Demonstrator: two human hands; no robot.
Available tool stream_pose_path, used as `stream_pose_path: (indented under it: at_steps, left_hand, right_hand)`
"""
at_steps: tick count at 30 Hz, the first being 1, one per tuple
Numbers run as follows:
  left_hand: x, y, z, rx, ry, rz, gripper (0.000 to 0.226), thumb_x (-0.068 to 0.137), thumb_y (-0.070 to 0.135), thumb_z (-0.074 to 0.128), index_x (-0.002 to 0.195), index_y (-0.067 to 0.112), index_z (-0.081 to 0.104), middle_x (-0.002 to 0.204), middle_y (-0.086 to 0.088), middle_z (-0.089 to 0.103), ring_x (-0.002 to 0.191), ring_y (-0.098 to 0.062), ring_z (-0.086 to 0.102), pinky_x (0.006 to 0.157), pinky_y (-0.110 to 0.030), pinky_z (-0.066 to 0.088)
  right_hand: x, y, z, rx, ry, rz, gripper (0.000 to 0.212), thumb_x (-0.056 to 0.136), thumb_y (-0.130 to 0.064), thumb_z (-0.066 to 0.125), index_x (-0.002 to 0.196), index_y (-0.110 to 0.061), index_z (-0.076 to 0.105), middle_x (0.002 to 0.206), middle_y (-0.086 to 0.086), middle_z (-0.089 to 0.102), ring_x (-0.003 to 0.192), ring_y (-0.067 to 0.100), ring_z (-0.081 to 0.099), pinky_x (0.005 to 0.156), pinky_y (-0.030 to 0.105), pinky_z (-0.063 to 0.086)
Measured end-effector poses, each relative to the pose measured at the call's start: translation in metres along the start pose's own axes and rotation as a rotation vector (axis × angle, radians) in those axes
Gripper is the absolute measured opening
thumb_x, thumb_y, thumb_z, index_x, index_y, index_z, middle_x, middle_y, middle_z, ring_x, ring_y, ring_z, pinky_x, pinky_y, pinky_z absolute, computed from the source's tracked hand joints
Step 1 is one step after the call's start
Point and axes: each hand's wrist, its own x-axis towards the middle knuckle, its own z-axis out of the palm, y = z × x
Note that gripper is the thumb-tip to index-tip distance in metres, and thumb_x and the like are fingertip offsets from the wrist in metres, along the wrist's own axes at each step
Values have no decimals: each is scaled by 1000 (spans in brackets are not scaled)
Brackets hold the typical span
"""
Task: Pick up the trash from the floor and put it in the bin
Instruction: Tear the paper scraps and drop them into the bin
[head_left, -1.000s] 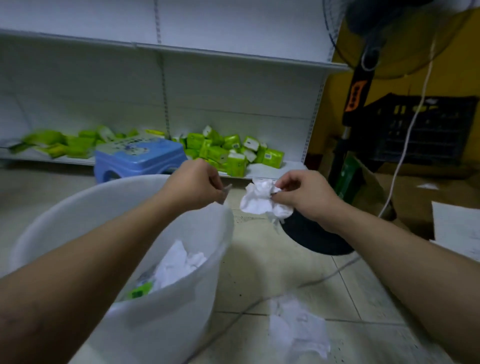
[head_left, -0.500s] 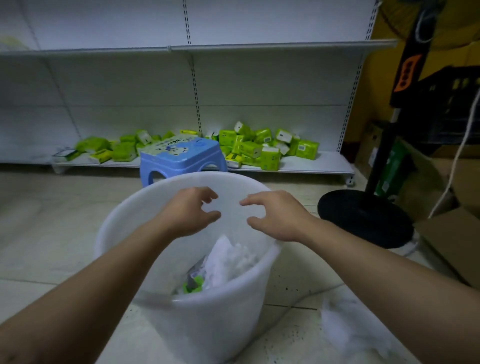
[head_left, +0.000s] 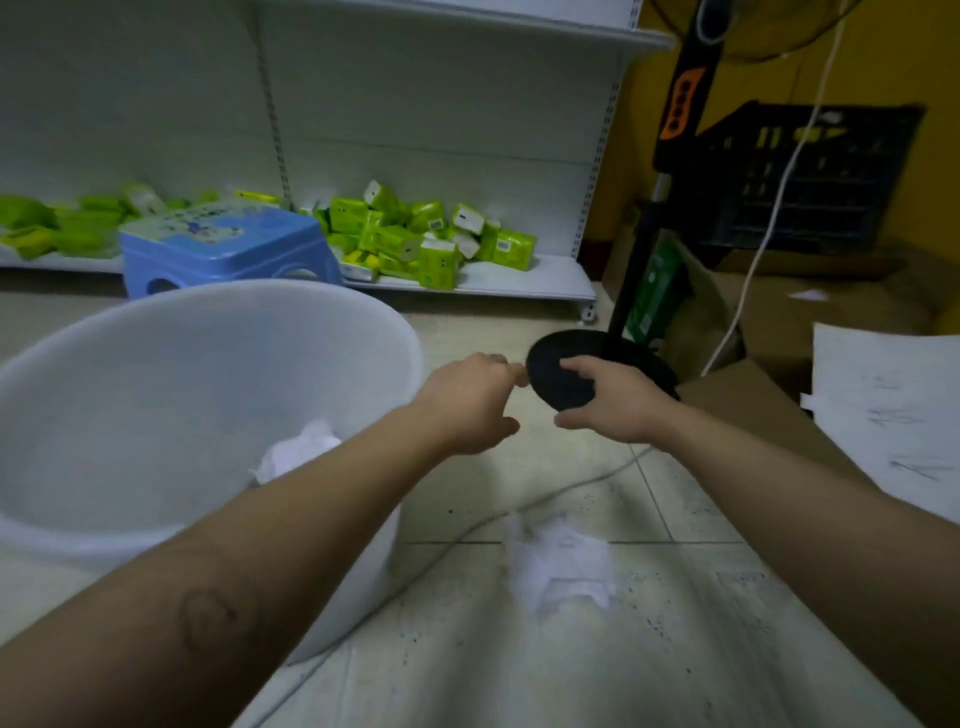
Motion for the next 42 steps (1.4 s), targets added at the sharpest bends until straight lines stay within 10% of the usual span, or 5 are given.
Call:
stream_pose_path:
  at_steps: [21,27,36,42]
  left_hand:
    - [-35,22,259,-256,-453,-359,71,82,34,66,143,24,32,151,-6,30,130,-28,39,99,-44,44]
    - [-45,14,288,-291,-374,-319,78,82,36,64,147,23,22,154,-4,28,127,-31,39,94,-42,43]
    - [-67,6,299,-258,-245,-344,30,84,24,54,113,21,62,130,-9,47,112,-25,46,84,-37,49]
    - [-70,-12,290,-417,-57,-432,20,84,31,56,96,16,60,115,-10,53,103,-28,49,74,-29,39]
  right_hand:
    - [16,155,135,-214,-536,133,52,85,-24,65,134,-16,51,141,8,49,122,25,51,93,27,41]
    - [37,150,174,-98,-535,162,96,83,-29,69,148,-43,-1,158,21,-9,142,40,21,108,42,33]
    - [33,144,214,-335,-755,171,58,94,-28,52,146,-12,32,154,15,28,140,31,30,112,38,28]
    - [46,146,198,-171,-450,31,19,88,-20,56,94,-9,70,90,10,68,82,22,60,72,26,42]
